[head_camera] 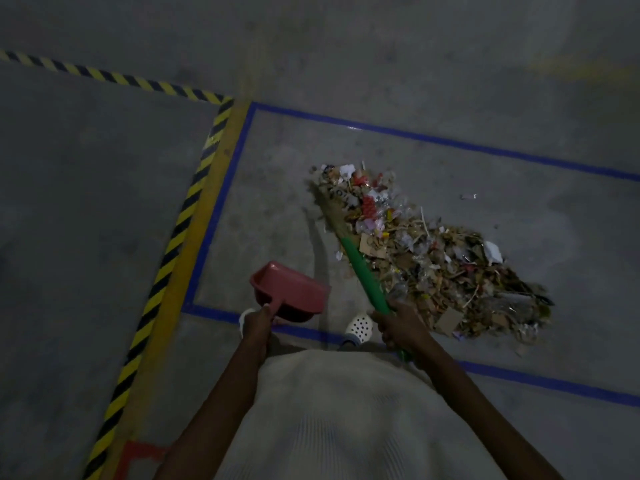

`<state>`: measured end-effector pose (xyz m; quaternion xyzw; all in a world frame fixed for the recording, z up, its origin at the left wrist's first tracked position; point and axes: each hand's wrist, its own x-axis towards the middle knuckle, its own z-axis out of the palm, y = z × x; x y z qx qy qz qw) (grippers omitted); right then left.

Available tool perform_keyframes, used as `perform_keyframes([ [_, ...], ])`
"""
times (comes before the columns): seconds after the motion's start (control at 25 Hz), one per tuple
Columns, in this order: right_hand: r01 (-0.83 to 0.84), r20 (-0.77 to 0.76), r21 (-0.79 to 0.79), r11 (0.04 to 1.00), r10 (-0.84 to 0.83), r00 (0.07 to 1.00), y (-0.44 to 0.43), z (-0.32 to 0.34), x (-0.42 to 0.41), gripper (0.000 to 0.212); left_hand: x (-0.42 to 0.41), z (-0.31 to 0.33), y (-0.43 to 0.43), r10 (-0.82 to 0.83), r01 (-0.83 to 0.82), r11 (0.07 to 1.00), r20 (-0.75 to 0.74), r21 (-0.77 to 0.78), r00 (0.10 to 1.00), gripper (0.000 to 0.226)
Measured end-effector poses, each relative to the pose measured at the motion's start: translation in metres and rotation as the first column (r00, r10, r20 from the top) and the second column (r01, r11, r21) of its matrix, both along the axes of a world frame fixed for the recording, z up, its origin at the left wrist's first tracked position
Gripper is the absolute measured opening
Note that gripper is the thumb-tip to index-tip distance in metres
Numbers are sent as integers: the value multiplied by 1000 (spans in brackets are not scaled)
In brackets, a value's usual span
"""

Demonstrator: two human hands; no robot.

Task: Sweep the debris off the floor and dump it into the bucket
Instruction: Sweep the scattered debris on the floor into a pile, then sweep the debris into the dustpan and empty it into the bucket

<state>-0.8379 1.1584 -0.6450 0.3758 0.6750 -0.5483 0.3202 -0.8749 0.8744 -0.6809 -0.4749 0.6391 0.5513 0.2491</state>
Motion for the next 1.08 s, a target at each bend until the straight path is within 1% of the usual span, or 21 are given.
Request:
perform_keyframes([
  [0.08, 57, -36, -45, 997, -59, 998, -27, 8, -7, 39, -34, 1, -18, -151, 151, 989, -16, 3, 988, 29],
  [0.16, 138, -50, -83, 987, -142, 989, -59, 13, -18, 46, -69, 2, -43, -315, 315, 949, -26, 0, 949, 35],
  [0.2, 176, -43, -90, 980, -181, 983, -76, 14, -22, 48, -86, 5, -56, -387, 387, 922, -25, 6, 922, 39],
  [0.28, 291, -27, -91, 952, -295, 955, -123, 14, -33, 50, -124, 9, -92, -544, 545, 839, -27, 8, 838, 47],
  [0.36, 381, -18, -69, 922, -383, 924, -165, 11, -42, 51, -156, 12, -118, -628, 629, 778, -39, 8, 777, 49],
  [0.48, 512, -20, -64, 857, -514, 858, -207, 1, -59, 45, -196, 6, -133, -722, 723, 690, -47, 16, 690, 40],
  [0.56, 561, -78, -39, 827, -562, 823, -224, -7, -60, 43, -213, -5, -133, -738, 738, 674, -12, 14, 674, 39],
  [0.64, 603, -131, 16, 798, -596, 792, -234, -17, -56, 46, -226, -20, -127, -721, 720, 693, 35, 18, 693, 40],
  [0.72, 630, -160, 125, 766, -611, 775, -235, -35, -54, 44, -237, -42, -116, -672, 667, 740, 64, 84, 738, 35],
  [0.8, 618, -193, 243, 748, -587, 786, -234, -73, -54, 37, -243, -77, -99, -604, 592, 794, 72, 140, 793, 29],
  [0.84, 617, -190, 282, 735, -587, 787, -233, -105, -54, 34, -245, -107, -87, -564, 549, 821, 73, 155, 823, 26],
  [0.92, 627, -131, 305, 717, -620, 773, -234, -178, -56, 28, -249, -177, -63, -485, 467, 867, 79, 171, 871, 21],
  [1.0, 652, -73, 240, 719, -656, 751, -233, -269, -60, 19, -255, -263, -41, -445, 428, 887, 68, 176, 893, 19],
  [1.04, 664, -42, 187, 724, -670, 742, -233, -322, -64, 18, -255, -314, -33, -444, 429, 886, 56, 179, 894, 20],
  [1.08, 684, 4, 119, 720, -689, 724, -231, -366, -67, 22, -255, -358, -28, -443, 427, 886, 53, 182, 895, 20],
])
